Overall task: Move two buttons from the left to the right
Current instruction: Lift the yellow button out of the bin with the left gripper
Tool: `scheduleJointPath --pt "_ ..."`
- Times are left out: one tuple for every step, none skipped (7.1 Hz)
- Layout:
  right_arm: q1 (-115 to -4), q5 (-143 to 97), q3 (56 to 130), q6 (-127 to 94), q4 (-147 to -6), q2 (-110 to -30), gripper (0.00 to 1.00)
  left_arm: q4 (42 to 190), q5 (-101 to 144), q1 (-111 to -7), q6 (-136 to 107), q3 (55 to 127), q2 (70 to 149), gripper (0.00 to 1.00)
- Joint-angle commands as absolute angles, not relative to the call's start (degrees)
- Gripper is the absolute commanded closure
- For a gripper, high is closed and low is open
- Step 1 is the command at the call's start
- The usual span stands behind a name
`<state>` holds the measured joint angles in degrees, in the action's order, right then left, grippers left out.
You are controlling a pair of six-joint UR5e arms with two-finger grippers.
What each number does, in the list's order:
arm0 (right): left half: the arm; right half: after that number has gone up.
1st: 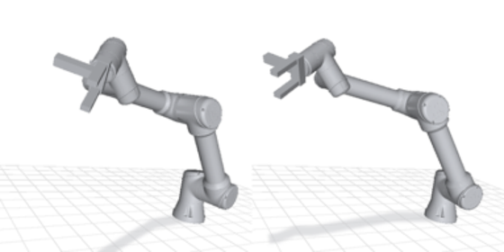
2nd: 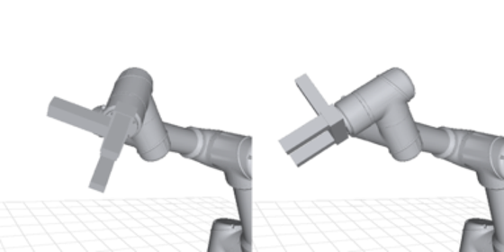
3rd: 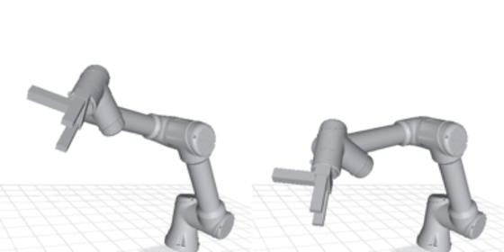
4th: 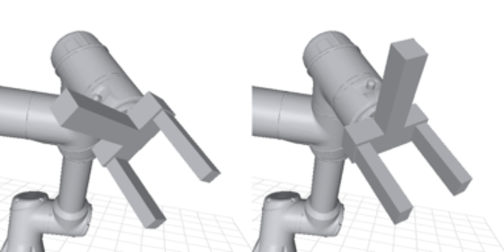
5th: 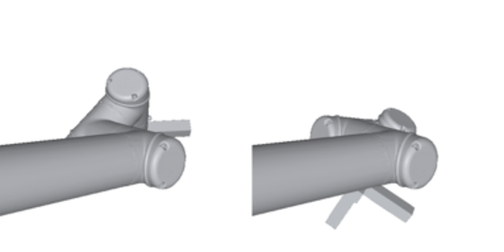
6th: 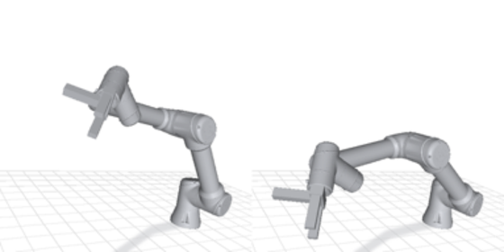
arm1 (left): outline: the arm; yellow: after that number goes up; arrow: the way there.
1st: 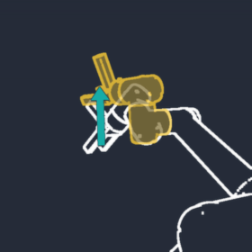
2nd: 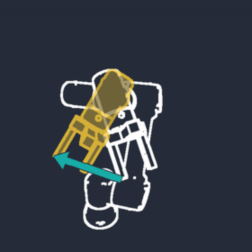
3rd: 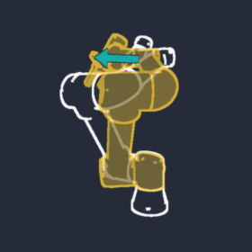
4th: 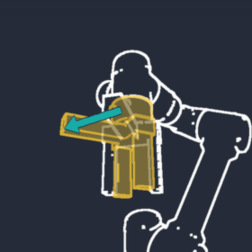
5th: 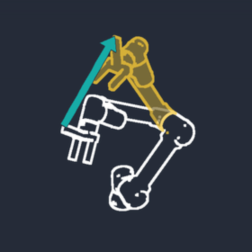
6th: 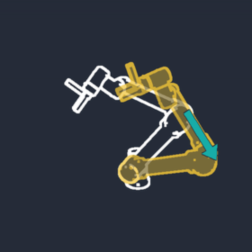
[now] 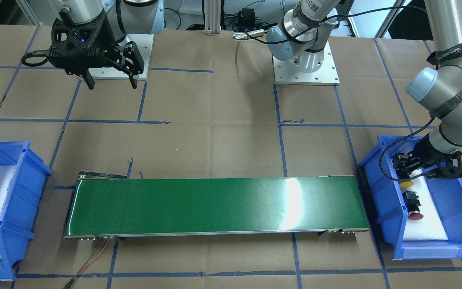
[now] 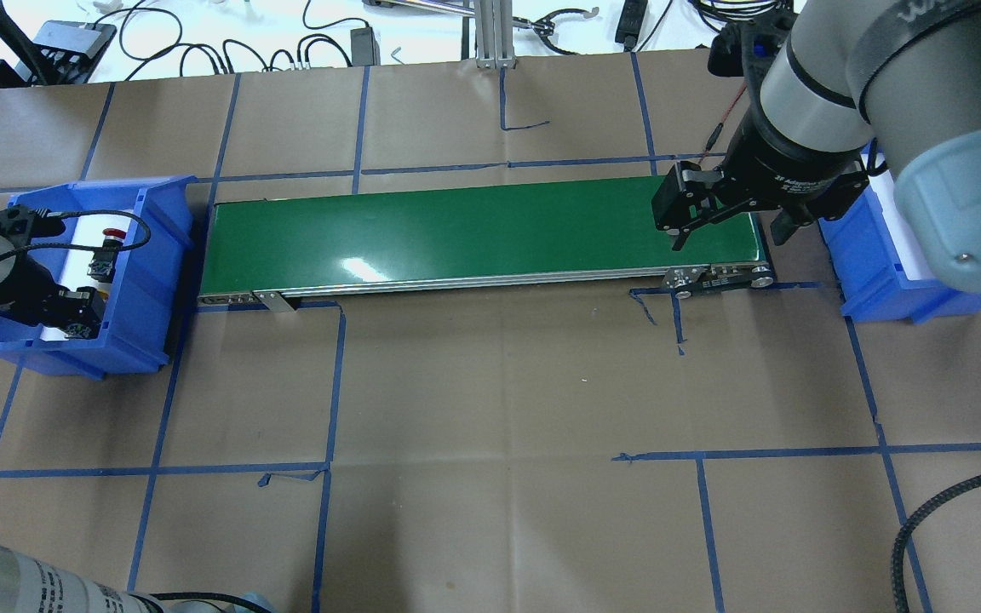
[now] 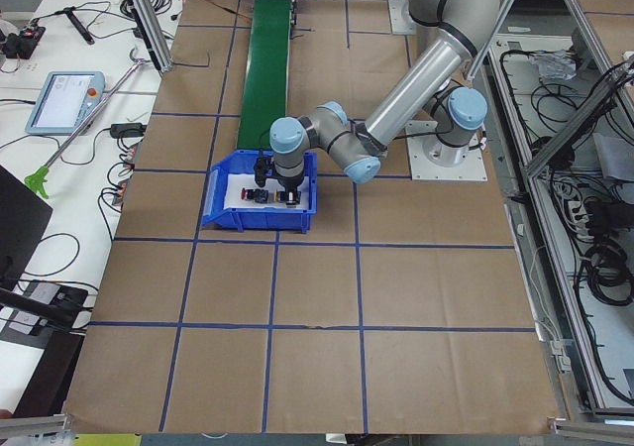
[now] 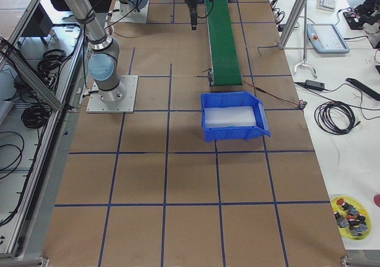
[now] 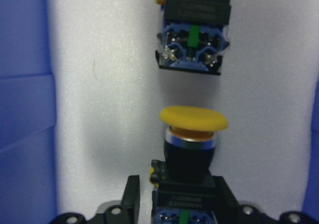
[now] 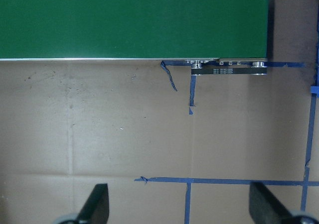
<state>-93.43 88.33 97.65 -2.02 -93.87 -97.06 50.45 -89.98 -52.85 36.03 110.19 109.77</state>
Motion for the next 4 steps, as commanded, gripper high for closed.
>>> scheduleJointPath --pt "-93.43 88.42 97.65 -2.02 -93.87 -97.03 0.0 50.88 -89.39 -52.91 35.6 109.34 108.29 0.88" --pt "-93.43 88.42 97.65 -2.02 -93.87 -97.03 0.0 52.37 -89.38 -53.17 35.77 107.42 106.63 0.89" --pt "-93.43 88.42 97.65 -2.02 -93.87 -97.03 0.0 58.56 -89.47 -53.35 35.77 104.53 104.18 0.89" --pt "-93.43 88.42 97.65 -2.02 -93.87 -97.03 0.0 65.5 -89.73 -53.52 35.77 100.85 101.71 0.89"
